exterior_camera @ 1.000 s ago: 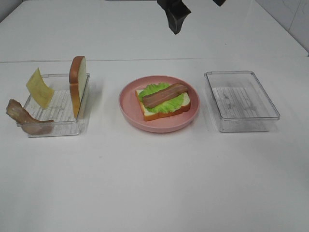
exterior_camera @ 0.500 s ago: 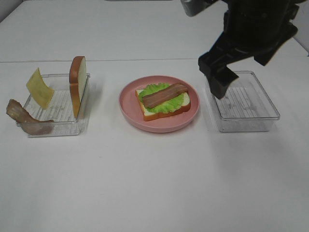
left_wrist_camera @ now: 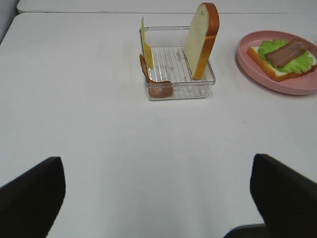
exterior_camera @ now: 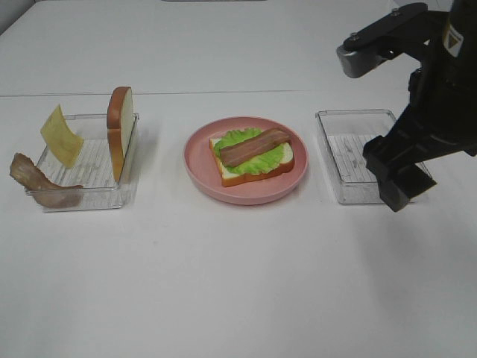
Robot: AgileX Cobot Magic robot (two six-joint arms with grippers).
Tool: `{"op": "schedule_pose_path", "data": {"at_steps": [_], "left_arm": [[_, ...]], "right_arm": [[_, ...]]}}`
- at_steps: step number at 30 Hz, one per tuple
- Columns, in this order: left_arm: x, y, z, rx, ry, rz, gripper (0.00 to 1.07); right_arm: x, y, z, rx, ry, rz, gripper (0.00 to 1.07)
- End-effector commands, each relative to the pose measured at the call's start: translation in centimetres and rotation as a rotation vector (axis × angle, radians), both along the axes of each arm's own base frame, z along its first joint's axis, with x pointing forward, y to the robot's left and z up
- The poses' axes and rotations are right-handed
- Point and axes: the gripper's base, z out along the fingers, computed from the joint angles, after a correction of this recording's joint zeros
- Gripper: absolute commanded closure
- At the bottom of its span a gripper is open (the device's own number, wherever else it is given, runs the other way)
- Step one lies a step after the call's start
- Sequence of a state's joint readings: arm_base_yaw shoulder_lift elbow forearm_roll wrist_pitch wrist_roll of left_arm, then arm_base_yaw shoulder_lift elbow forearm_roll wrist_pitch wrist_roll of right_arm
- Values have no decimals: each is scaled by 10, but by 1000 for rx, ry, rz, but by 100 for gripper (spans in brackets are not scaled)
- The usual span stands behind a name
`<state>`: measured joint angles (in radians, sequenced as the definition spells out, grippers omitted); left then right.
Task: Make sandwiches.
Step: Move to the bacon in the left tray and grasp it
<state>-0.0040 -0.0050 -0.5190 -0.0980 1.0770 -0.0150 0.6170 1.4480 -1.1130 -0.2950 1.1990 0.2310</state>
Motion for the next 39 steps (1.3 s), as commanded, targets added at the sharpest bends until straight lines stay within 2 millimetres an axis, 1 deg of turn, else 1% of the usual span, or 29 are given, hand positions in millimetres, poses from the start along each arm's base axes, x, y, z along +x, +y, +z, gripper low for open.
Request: {"op": "schedule_pose_path", "data": {"at_steps": [1,2,4,5,6,7,8,9,10,11,12,13,14,17,19,20,21,22,23,25,26,27,28,29,31,32,34,35,39], "left_arm": [[-2,0,0,-7,-15,0,14],[-2,0,0,-7,-15,0,14],[-2,0,0,-7,-15,0,14],[-2,0,0,-7,-15,0,14],[-2,0,0,-7,-15,0,14],[-2,0,0,-7,-15,0,14],[-2,0,0,-7,-15,0,14],[-2,0,0,-7,-15,0,14],[-2,0,0,-7,-15,0,14],[-2,0,0,-7,-15,0,14],[-2,0,0,-7,-15,0,14],[-2,0,0,-7,-15,0,14],[-2,0,0,-7,-15,0,14],[-2,0,0,-7,-15,0,14],[-2,0,0,-7,-15,0,14],[-2,0,0,-7,-15,0,14],[-2,0,0,-7,-15,0,14],[-2,0,0,-7,-15,0,14],[-2,0,0,-7,-15,0,14],[-2,0,0,-7,-15,0,14],[-2,0,0,-7,-15,0,14],[-2,0,0,-7,-15,0,14],[-2,0,0,-7,-15,0,14],[-2,0,0,-7,-15,0,14],[-2,0,0,-7,-15,0,14],[-2,0,0,-7,-15,0,14],[-2,0,0,-7,-15,0,14],[-2,0,0,-7,-15,0,14],[-2,0,0,-7,-15,0,14]], "right_arm": [[-15,-11,3,18,-19,-27,9],[-20,-16,4,24,-27,-39,9],[-22,-20,6,34,-29,-55,9],[-27,-32,8,68,-26,-106,9],[-27,-32,8,68,-26,-106,9],[-28,-39,8,82,-23,-139,9],[-34,-55,9,110,-27,-205,9],[-34,-55,9,110,-27,-205,9],[-37,-61,10,117,-32,-226,9],[-46,-75,12,125,-52,-266,9],[-46,-75,12,125,-52,-266,9],[-52,-82,13,131,-66,-281,9],[-64,-93,15,145,-100,-302,9],[-71,-98,16,154,-122,-314,9],[-92,-110,20,184,-188,-350,9],[-92,-110,20,184,-188,-350,9],[-106,-116,21,204,-233,-366,9],[-114,-119,22,213,-259,-367,9],[-114,-119,22,213,-259,-367,9],[-143,-129,18,252,-362,-366,9],[-143,-129,18,252,-362,-366,9],[-149,-130,17,257,-380,-358,9],[-164,-132,13,276,-428,-331,9],[-164,-132,13,276,-428,-331,9],[-182,-134,7,309,-487,-314,9],[-182,-134,7,309,-487,-314,9],[-197,-132,2,342,-542,-276,9],[-197,-132,2,342,-542,-276,9],[-211,-128,-5,391,-643,-214,9]]}}
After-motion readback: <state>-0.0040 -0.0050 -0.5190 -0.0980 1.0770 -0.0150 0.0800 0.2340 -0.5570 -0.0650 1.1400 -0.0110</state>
